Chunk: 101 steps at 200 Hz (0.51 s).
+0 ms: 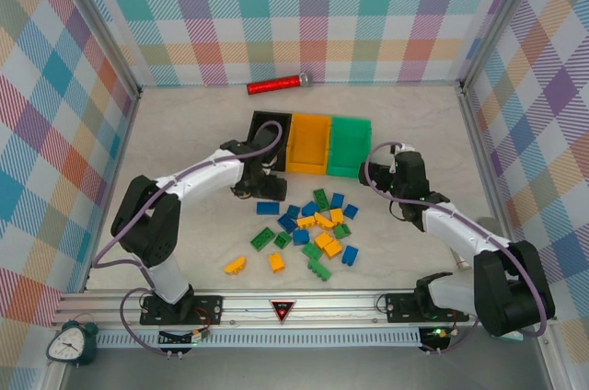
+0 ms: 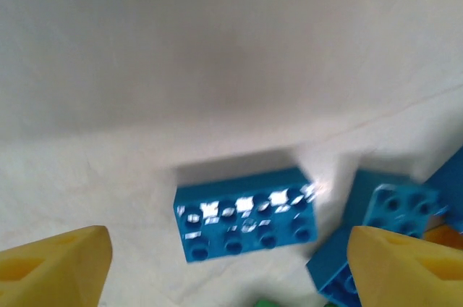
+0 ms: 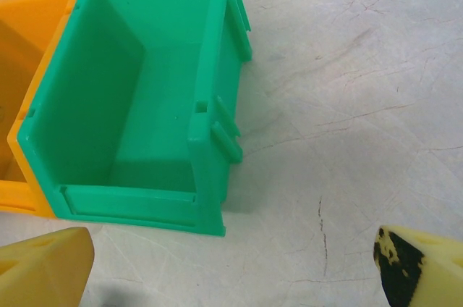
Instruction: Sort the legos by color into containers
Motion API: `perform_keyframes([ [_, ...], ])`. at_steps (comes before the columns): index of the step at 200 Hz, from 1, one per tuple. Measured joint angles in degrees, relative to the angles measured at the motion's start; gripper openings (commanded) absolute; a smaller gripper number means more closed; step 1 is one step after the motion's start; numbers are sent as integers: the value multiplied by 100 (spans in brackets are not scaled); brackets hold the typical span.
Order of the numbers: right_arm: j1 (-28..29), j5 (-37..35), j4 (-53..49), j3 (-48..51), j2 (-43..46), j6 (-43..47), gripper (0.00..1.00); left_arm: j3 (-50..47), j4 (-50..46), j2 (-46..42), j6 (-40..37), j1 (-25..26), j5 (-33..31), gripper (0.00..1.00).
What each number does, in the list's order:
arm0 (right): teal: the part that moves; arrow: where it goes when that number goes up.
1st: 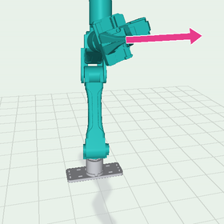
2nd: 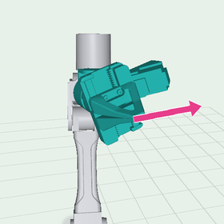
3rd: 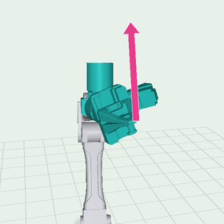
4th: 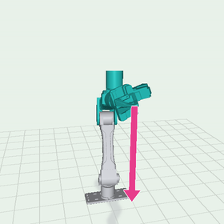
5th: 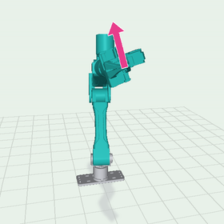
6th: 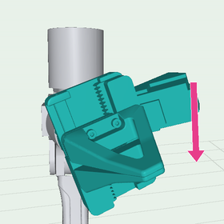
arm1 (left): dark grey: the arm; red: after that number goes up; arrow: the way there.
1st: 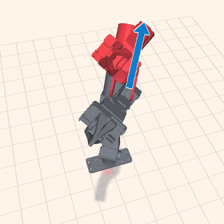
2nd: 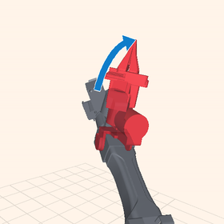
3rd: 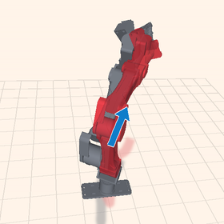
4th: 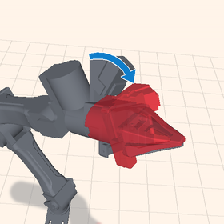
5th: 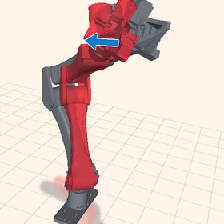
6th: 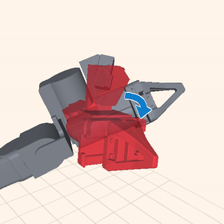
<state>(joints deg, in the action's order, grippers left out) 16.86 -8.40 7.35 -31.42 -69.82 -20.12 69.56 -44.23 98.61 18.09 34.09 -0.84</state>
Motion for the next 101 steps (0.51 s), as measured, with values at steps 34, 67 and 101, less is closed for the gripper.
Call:
perform_keyframes([
  [34, 0, 4, -15, -24, -74, 0, 99, -240, 92, 98, 216, 22, 223, 87],
  [67, 4, 4, -17, -33, -87, 0, 99, -116, 223, 413, 297, 33, 334, 87],
  [101, 4, 4, -17, -37, -87, 0, 99, -28, 284, 632, 358, 39, 402, 81],
])
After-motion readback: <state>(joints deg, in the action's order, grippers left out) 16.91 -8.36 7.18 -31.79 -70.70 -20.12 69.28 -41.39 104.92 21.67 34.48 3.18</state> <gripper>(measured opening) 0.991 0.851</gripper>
